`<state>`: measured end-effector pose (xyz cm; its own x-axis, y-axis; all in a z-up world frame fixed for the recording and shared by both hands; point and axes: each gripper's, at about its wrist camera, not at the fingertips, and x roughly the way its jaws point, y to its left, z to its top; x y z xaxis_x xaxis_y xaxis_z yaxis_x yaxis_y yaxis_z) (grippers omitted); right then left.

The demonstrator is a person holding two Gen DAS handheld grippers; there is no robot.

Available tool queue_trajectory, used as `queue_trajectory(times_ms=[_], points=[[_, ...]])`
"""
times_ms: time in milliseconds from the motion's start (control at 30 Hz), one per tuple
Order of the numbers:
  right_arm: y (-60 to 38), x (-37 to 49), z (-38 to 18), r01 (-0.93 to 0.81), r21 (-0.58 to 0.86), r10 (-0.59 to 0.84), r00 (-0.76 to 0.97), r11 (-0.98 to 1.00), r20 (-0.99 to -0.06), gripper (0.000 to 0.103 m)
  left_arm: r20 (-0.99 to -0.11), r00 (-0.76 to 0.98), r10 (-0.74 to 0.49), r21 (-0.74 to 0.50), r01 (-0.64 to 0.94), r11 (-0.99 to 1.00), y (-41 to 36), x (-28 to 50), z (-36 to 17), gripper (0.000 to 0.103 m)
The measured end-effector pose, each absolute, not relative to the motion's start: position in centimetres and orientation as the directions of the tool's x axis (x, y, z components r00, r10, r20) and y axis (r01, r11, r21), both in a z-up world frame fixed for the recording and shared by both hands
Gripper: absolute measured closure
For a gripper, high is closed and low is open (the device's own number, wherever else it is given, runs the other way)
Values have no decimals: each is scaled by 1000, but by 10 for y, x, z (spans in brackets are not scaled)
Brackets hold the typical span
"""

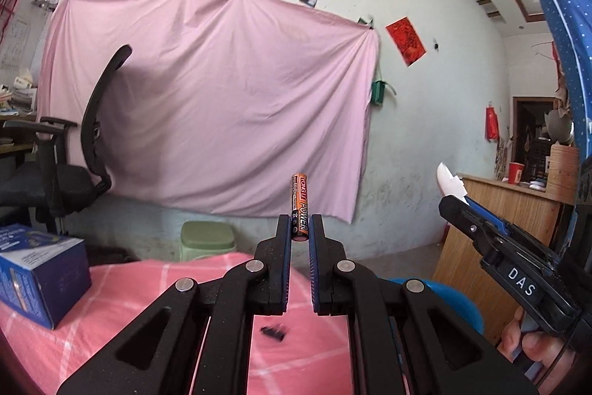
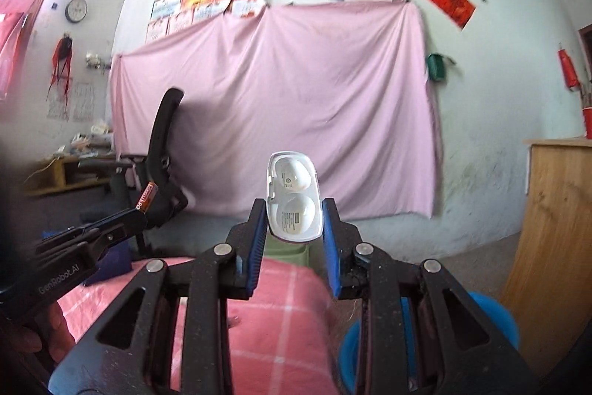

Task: Collect trash
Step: 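Carry the case and battery over the blue bucket and open both grippers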

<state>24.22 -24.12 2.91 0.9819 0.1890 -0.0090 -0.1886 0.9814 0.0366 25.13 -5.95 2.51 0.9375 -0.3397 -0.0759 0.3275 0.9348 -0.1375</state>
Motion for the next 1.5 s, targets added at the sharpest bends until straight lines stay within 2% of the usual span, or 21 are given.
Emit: queue_trajectory(times_ms=[267,500,767,967,1067,1233,1500], points=[[-277,230,33,-102,64,101,995,993,21,49,-24,904,-428,-114,423,899,-107,255,49,97],[-321,233,20,-10,75,16,997,997,-77,49,-83,853,-515,-106,507,856,-169,266,51,96],[-367,247,-9,53,161,-14,972,986,-235,49,-244,781,-575,-115,565,817,-222,295,32,96],[-385,256,-25,96,181,-31,943,979,-332,49,-443,674,-591,-181,578,796,-249,326,7,96],[-392,265,-37,106,208,-17,920,972,-391,49,-516,620,-591,-220,571,791,-260,341,-6,96],[-401,277,-51,134,243,-11,893,961,-450,49,-583,568,-581,-248,557,793,-273,356,-19,96],[-407,285,-57,170,255,-20,864,952,-502,47,-613,551,-567,-276,523,807,-273,364,-24,95]])
